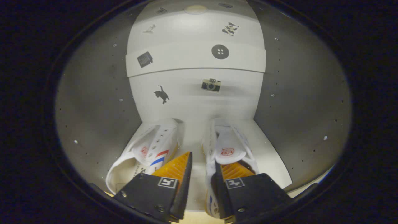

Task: Open the shoe cabinet door, grab the shoes and put them into the shoe cabinet, then close the shoe cabinet door.

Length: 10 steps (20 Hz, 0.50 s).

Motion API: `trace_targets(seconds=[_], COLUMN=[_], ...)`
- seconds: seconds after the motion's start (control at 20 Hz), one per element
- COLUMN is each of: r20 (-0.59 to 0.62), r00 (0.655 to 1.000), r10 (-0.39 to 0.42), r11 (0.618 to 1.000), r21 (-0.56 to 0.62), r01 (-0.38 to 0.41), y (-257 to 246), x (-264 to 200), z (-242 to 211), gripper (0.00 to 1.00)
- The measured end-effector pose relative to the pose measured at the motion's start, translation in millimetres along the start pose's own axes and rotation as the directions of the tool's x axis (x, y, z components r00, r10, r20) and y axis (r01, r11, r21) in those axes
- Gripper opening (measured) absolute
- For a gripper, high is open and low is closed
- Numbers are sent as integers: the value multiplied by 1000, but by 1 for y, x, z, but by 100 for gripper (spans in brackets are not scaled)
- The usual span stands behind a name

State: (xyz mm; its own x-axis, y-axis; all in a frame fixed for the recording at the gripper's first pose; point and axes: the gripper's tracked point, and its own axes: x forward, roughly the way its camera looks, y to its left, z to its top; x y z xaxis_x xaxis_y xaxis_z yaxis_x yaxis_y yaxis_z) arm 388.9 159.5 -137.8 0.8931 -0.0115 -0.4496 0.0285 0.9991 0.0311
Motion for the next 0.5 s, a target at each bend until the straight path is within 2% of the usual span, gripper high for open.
trace_targets(seconds=[0.05,0.15,0.35,0.45,0.5], r20=[12,35,104,129,137], r00=[1000,999,995,992,990], r10=[5,3,4,11,11], r11=[1000,1000,1000,1000,999], r21=[-6,-20,-16,-28,-35], r01=[-5,-2,-2,-7,-6], y=[2,5,8,12,13], x=[-8,-26,-67,-86,-97], z=[0,-2,-1,-3,-6], gripper=[53,65,70,91,93])
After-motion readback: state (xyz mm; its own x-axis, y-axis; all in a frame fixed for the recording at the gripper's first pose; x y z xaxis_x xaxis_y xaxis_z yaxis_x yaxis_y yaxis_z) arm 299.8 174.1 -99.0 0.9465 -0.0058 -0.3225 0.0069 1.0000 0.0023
